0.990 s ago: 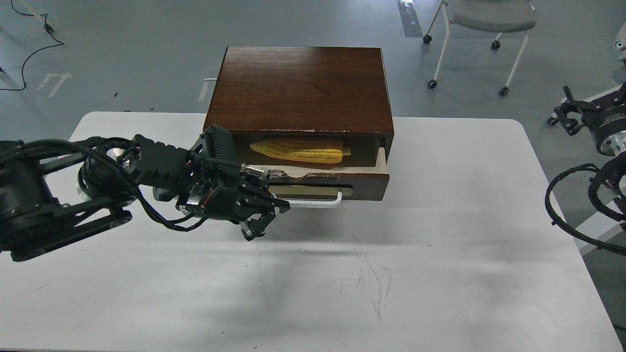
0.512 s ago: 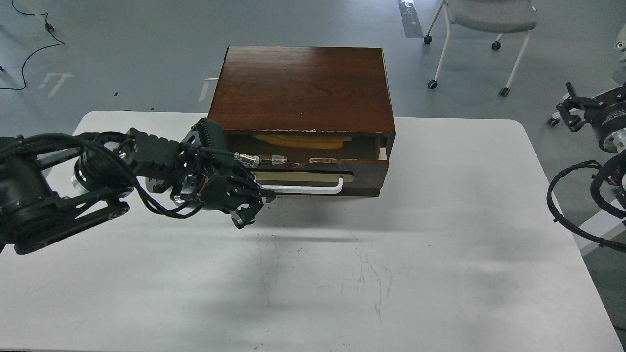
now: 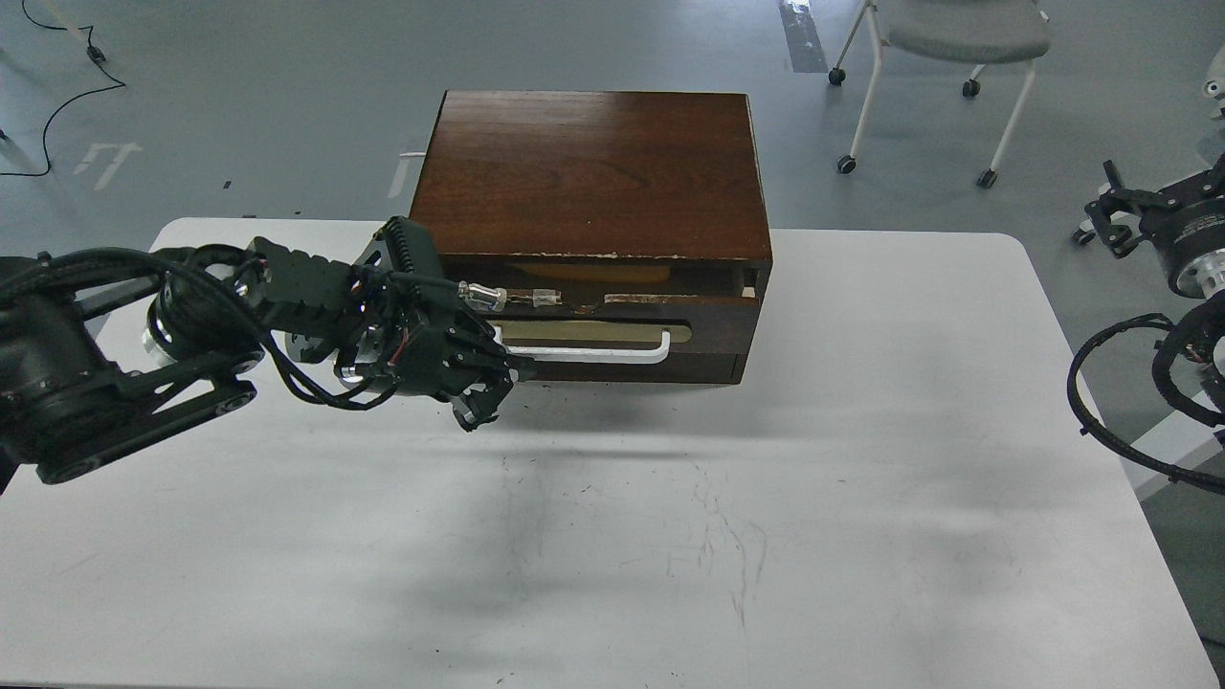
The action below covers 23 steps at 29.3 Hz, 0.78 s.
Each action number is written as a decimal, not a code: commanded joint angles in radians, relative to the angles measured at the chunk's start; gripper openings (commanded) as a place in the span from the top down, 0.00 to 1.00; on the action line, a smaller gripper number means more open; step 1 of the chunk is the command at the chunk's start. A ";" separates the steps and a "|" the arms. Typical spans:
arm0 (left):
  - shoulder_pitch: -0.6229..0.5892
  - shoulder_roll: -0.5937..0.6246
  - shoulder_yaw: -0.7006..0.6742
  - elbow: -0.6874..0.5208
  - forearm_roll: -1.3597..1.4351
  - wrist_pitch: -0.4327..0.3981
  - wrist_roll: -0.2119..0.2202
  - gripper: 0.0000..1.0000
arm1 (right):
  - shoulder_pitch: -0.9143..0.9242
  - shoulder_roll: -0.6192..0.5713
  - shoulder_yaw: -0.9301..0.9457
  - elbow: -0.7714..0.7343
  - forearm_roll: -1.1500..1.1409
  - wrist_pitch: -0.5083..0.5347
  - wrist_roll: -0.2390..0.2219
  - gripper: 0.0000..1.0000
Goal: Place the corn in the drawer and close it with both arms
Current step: 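Push the drawer farther from the robot with the left gripper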
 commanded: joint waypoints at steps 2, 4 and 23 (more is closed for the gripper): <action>-0.001 -0.012 -0.001 0.030 0.000 0.001 -0.001 1.00 | -0.002 0.000 -0.002 0.000 0.000 0.000 0.000 0.00; -0.001 -0.025 -0.001 0.044 0.000 0.005 0.001 1.00 | 0.000 0.000 -0.002 0.000 0.000 0.000 0.000 0.00; -0.020 -0.074 0.001 0.082 0.000 0.036 -0.014 1.00 | -0.002 0.002 -0.004 0.000 0.000 0.000 0.002 0.00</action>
